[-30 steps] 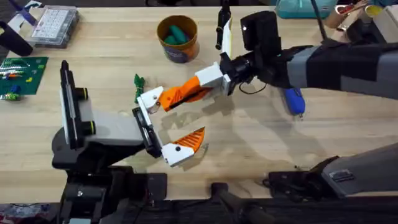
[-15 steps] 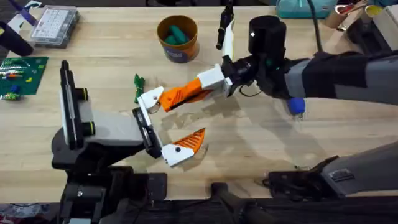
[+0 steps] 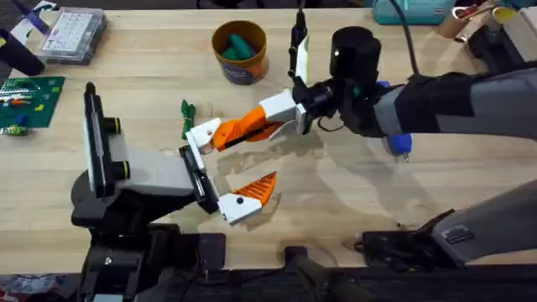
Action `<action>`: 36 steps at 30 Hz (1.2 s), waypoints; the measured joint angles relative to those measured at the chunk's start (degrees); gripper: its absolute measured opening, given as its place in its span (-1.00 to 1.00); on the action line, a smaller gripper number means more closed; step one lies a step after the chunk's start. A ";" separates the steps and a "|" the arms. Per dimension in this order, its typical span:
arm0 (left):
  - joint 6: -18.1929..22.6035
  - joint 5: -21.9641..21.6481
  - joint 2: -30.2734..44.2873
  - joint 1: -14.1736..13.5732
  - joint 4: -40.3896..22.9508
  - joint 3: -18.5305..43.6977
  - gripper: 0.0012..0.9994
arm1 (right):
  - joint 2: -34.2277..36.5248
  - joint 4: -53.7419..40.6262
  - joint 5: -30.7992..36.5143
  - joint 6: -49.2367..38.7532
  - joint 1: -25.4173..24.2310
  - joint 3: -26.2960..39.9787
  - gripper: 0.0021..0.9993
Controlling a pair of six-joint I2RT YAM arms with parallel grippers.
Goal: Pick up the gripper from the table and insert it into the empty holder that is missing its gripper. Then pick up a screw, insert it into the mounting hole, and use the screwdriver to tighten it. Finally, clean up the table by picking up the vegetable and placing it into the bucket.
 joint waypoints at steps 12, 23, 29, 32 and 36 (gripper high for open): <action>-0.50 0.34 0.00 0.00 -0.26 -0.02 0.97 | 1.03 3.07 1.50 1.53 1.82 0.00 -0.97; -0.63 0.48 0.00 0.02 -0.36 -0.02 0.97 | 1.10 3.72 3.22 2.20 2.85 0.00 -0.97; -0.74 0.48 0.00 0.01 -0.46 -0.02 0.97 | 1.56 4.62 3.76 3.04 3.11 0.00 -0.97; -0.74 0.48 0.00 0.01 -0.46 -0.02 0.97 | 1.56 4.68 4.31 3.26 3.21 0.00 -0.97; -0.93 0.48 0.00 0.00 -0.49 -0.02 0.97 | 1.56 4.73 4.85 3.49 3.36 0.00 -0.97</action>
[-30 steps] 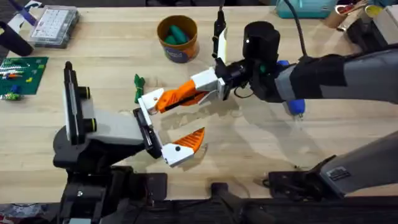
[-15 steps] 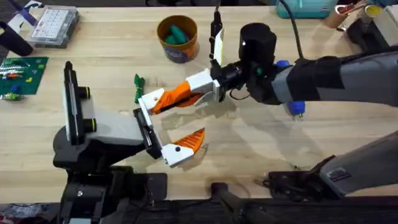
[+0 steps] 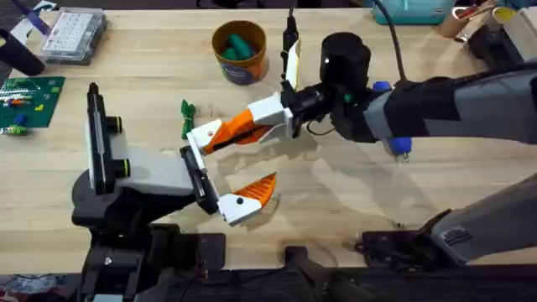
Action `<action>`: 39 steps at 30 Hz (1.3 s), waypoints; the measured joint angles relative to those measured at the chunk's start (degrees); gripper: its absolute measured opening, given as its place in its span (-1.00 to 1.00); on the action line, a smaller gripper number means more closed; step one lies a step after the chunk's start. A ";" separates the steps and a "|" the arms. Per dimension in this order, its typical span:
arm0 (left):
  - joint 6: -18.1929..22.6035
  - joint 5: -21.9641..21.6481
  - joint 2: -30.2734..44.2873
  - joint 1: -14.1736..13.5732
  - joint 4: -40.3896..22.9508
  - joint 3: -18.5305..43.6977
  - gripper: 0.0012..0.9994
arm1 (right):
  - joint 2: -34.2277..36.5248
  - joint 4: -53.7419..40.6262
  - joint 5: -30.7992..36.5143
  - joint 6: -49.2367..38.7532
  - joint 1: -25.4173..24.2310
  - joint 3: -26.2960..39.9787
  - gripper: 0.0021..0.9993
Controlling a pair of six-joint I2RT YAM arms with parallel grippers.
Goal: Pick up the gripper from the table and insert it into the empty holder that is missing its gripper. Then pick up a screw, insert it into the mounting hole, and use the screwdriver to tighten it. Finally, clean up the table by picking up the vegetable and placing it into the bucket.
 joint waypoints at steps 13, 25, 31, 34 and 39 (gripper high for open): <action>-0.21 -0.21 0.00 0.02 -0.13 0.00 0.97 | 0.00 0.09 1.21 0.04 0.51 0.00 -0.97; -0.21 -0.95 0.00 0.02 -0.13 0.00 0.97 | 0.00 0.07 2.16 0.24 0.84 0.16 -0.97; -0.21 -1.28 0.00 0.02 -0.13 0.00 0.97 | 0.00 0.04 2.38 0.26 0.87 0.24 -0.97; -0.21 -1.32 0.00 0.02 -0.13 0.00 0.97 | 0.00 0.04 2.59 0.26 0.87 0.24 -0.97; -0.21 -1.33 0.00 0.02 -0.13 0.00 0.97 | 0.00 0.04 2.68 0.26 0.79 0.24 -0.97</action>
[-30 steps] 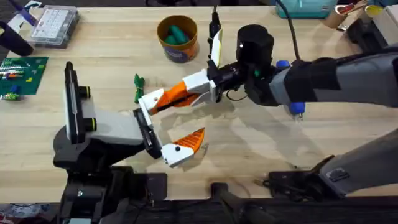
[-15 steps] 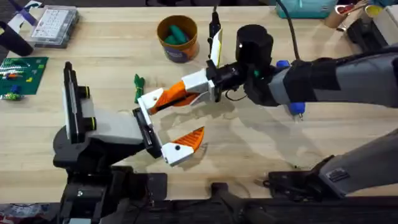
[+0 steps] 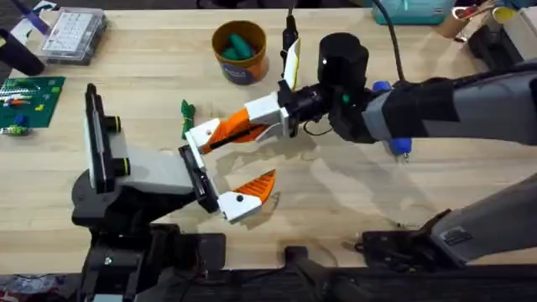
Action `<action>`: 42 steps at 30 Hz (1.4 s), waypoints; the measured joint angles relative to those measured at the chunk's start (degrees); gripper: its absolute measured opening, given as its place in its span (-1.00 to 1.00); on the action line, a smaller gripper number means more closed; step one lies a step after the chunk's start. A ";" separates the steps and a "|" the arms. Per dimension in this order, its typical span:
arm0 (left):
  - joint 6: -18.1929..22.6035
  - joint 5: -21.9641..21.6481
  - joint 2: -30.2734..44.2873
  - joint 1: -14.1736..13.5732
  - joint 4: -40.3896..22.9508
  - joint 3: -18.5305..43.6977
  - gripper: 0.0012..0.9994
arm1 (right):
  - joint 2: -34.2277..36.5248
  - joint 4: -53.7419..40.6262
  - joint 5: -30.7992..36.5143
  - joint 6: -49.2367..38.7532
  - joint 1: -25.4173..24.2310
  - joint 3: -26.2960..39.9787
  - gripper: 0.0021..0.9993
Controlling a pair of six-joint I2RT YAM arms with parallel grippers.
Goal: Pick up the gripper from the table and insert it into the empty holder that is missing its gripper. Then pick up a screw, insert it into the mounting hole, and use the screwdriver to tighten it. Finally, clean up the table by picking up the vegetable and placing it into the bucket.
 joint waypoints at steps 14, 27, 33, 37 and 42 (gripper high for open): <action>0.00 0.02 0.00 0.00 0.00 0.00 0.97 | 0.00 0.00 0.42 0.20 -0.09 0.00 -0.97; -0.02 -0.18 0.00 0.00 0.00 0.00 0.97 | 0.00 0.02 1.43 0.20 -0.10 0.00 -0.97; -0.03 -0.33 0.00 0.00 0.00 0.00 0.97 | 0.00 0.04 1.75 0.22 -0.09 0.00 -0.97; -0.04 -0.37 0.00 0.00 0.00 0.00 0.97 | 0.00 0.04 1.82 0.22 -0.08 0.00 -0.97; -0.04 -0.42 0.00 0.00 -0.02 0.00 0.97 | 0.00 0.04 1.95 0.22 -0.02 0.00 -0.97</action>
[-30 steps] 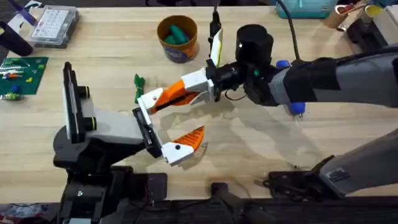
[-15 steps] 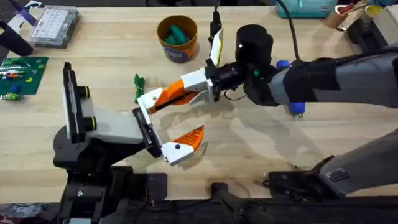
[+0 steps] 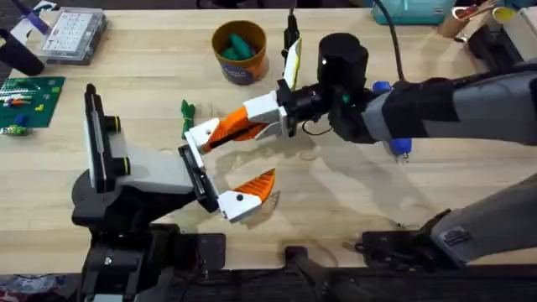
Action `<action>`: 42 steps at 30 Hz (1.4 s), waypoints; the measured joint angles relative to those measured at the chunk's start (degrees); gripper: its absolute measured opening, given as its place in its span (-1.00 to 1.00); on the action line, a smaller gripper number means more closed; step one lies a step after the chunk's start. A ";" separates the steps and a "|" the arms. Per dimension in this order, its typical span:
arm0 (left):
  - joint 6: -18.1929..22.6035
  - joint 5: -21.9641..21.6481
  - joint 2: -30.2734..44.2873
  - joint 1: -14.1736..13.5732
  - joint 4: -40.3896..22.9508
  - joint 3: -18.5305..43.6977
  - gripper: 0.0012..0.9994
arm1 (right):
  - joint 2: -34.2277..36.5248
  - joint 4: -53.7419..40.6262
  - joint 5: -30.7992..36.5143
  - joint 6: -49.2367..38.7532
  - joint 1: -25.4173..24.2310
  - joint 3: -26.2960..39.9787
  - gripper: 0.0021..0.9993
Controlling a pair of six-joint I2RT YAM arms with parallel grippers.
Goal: Pick up the gripper from the table and insert it into the empty holder that is missing its gripper. Then pick up a screw, insert it into the mounting hole, and use the screwdriver to tighten it. Finally, clean up the table by picking up the vegetable and placing it into the bucket.
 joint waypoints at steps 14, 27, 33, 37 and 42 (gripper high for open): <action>-0.17 -0.07 0.00 0.00 0.00 0.00 0.97 | 0.00 0.00 0.20 0.42 0.04 0.00 -0.98; 0.57 1.93 0.00 -0.13 1.31 0.02 0.97 | 1.31 -1.40 4.75 0.79 0.04 0.00 0.99; 0.72 2.01 0.00 -0.11 1.31 0.02 0.97 | 1.31 -1.40 5.42 0.79 0.04 0.00 0.99; 0.74 2.01 0.00 -0.11 1.31 0.02 0.97 | 1.31 -1.40 5.59 0.79 0.04 0.00 0.99; 0.74 2.01 0.00 -0.11 1.31 0.02 0.97 | 1.31 -1.40 5.61 0.79 0.02 0.00 0.99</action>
